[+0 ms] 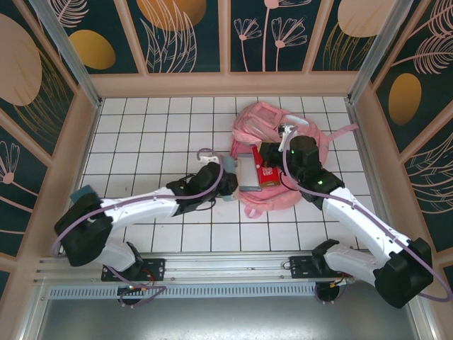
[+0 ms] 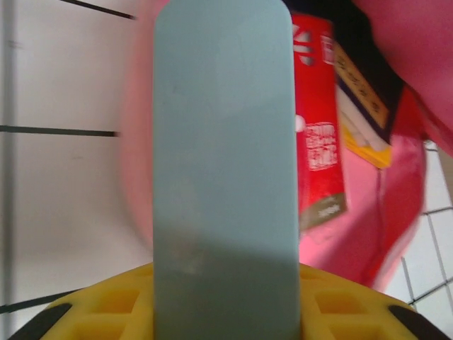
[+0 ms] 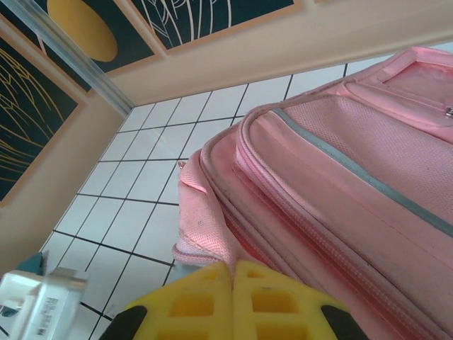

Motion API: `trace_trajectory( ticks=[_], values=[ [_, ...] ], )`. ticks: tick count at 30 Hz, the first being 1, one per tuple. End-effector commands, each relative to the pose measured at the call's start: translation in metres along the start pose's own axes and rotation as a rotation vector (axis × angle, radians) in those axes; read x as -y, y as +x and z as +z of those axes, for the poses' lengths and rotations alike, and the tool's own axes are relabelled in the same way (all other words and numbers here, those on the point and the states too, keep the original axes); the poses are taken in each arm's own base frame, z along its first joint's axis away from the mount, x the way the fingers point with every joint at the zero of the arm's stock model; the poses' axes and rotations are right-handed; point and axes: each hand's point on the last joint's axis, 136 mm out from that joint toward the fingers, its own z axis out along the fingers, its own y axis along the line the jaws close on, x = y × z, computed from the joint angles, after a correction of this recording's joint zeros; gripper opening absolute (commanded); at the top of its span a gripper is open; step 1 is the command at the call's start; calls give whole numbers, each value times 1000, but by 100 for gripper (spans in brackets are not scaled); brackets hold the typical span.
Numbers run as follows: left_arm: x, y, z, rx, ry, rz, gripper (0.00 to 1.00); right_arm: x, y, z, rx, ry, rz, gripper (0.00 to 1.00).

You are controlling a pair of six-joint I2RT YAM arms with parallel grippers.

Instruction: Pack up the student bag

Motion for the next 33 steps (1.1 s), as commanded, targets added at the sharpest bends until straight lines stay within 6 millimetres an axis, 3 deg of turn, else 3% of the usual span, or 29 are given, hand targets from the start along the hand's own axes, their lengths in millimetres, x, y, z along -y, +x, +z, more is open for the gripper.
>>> trace_trajectory(
  ticks=[1,4,5,9,15,24,27,29,33],
  values=[
    [53,-19,12,49,178,-4,20,-17,-46,-18,142,-31,9,0],
    [70,-20,29,44,241,-26,19,-18,-47,-21,141,-33,10,0],
    [85,-27,33,56,281,-40,19,-18,-47,-21,141,-35,12,0],
    [106,-21,62,26,354,-72,20,-20,-47,-24,139,-40,14,0],
    [117,-13,97,13,374,-120,20,-19,-46,-27,138,-37,16,0],
    [137,9,118,-11,374,-95,25,-19,-44,-24,133,-41,17,0],
    [138,13,123,-18,359,-77,35,-19,-43,-23,129,-42,19,0],
    [135,13,123,-14,332,-57,49,-18,-44,-23,130,-40,18,0],
    [127,8,118,8,282,-25,67,-18,-43,-23,130,-38,16,0]
  ],
)
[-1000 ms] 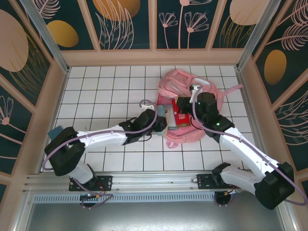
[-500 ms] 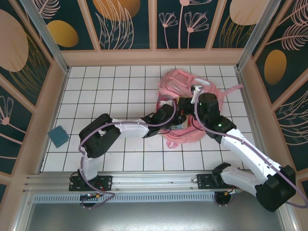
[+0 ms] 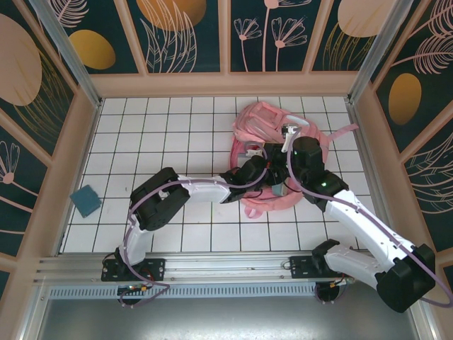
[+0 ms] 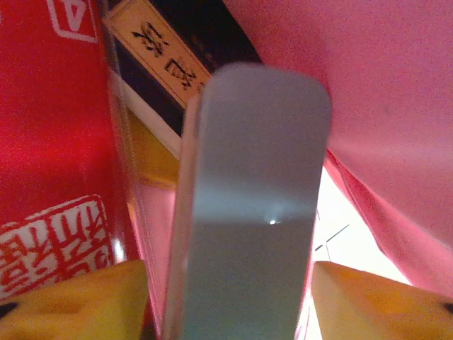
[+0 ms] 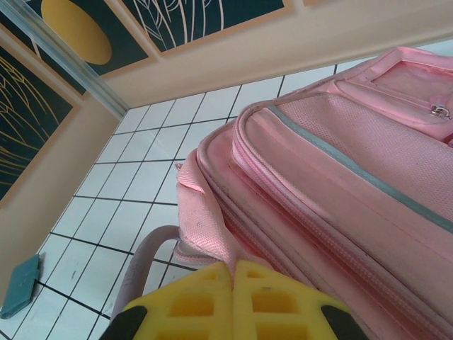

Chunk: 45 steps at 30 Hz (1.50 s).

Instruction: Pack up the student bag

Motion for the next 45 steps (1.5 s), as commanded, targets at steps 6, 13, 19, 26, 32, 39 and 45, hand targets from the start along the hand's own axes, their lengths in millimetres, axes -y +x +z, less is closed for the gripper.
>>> trace_trajectory(
  ticks=[6,13,19,26,32,39,45],
  values=[
    [21,-21,-33,71,-13,67,76,-19,-41,-11,122,-48,6,0],
    [6,-33,-74,126,-93,93,75,-19,-41,-10,121,-47,4,0],
    [-8,-42,-118,187,-151,93,75,-21,-39,-7,111,-62,7,0],
    [-75,-73,-194,398,-497,63,98,-31,-38,-5,100,-117,3,0],
    [-149,-100,-258,496,-745,-66,98,-42,-32,-2,85,-152,-8,0],
    [-223,-126,-340,645,-964,-176,98,-49,-22,1,64,-172,-22,0],
    [-282,-136,-399,716,-1144,-269,98,-53,-19,0,62,-186,-30,0]
  ],
)
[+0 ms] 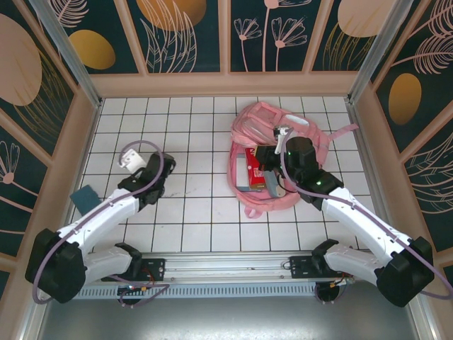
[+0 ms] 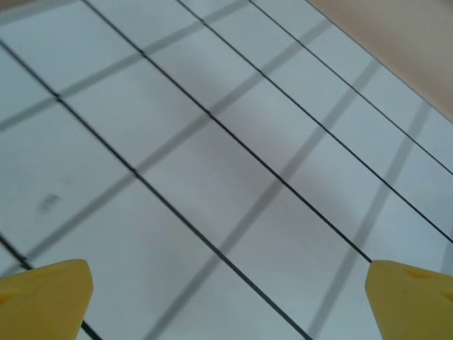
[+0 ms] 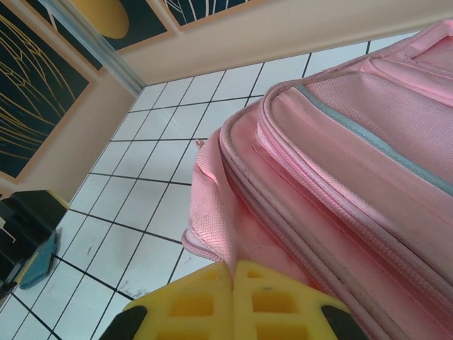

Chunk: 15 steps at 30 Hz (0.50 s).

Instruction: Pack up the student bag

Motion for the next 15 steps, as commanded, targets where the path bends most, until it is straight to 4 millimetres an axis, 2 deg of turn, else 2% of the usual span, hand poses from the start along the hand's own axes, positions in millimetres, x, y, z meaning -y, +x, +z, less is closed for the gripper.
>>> trace_trajectory(
  ticks=[1,5,15],
  values=[
    [-44,-13,17,19,-138,27,98,-35,-35,-9,121,-129,-22,0],
    [-83,-28,41,19,-265,-47,98,-35,-31,-9,116,-132,-26,0],
    [-154,-74,82,75,-556,-213,99,-32,-27,-9,113,-128,-34,0]
  ],
)
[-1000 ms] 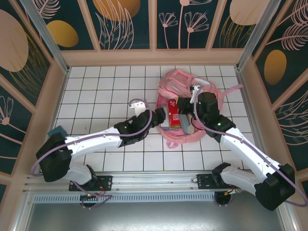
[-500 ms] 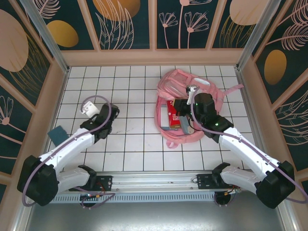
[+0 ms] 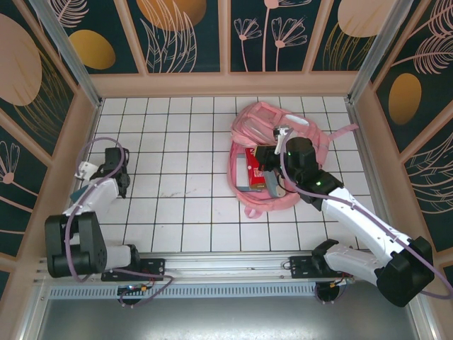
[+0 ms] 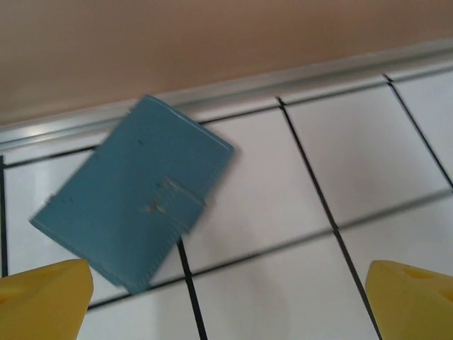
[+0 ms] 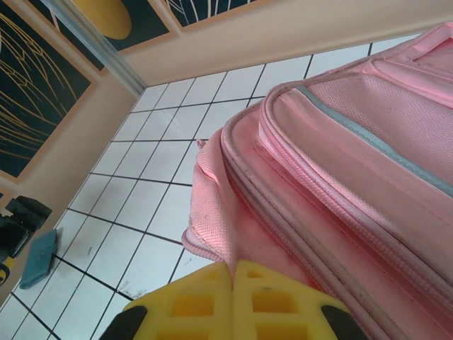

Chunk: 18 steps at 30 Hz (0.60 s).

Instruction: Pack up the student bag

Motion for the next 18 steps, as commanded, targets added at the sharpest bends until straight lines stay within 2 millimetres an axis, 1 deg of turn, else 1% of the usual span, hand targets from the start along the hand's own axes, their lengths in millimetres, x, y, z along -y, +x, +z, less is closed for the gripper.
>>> trace_trajectory(
  ticks=[1,3,7,9,11,14,16,18],
  values=[
    [-1,-20,13,20,-50,-56,99,-31,-27,-10,109,-119,-29,0],
    [-6,-18,25,-15,-57,-93,98,-30,-27,-11,112,-114,-33,0],
    [-15,0,50,-144,-41,-183,99,-29,-28,-12,112,-109,-36,0],
    [-16,7,56,-192,-40,-191,99,-28,-27,-13,112,-106,-37,0],
    [-10,13,60,-221,-20,-178,98,-27,-28,-14,116,-101,-38,0],
    [4,30,65,-311,33,-163,99,-27,-27,-14,117,-99,-39,0],
    [15,42,63,-380,89,-157,99,-26,-27,-14,119,-97,-41,0],
    [21,47,59,-409,136,-164,99,-25,-27,-15,122,-92,-41,0]
  ],
)
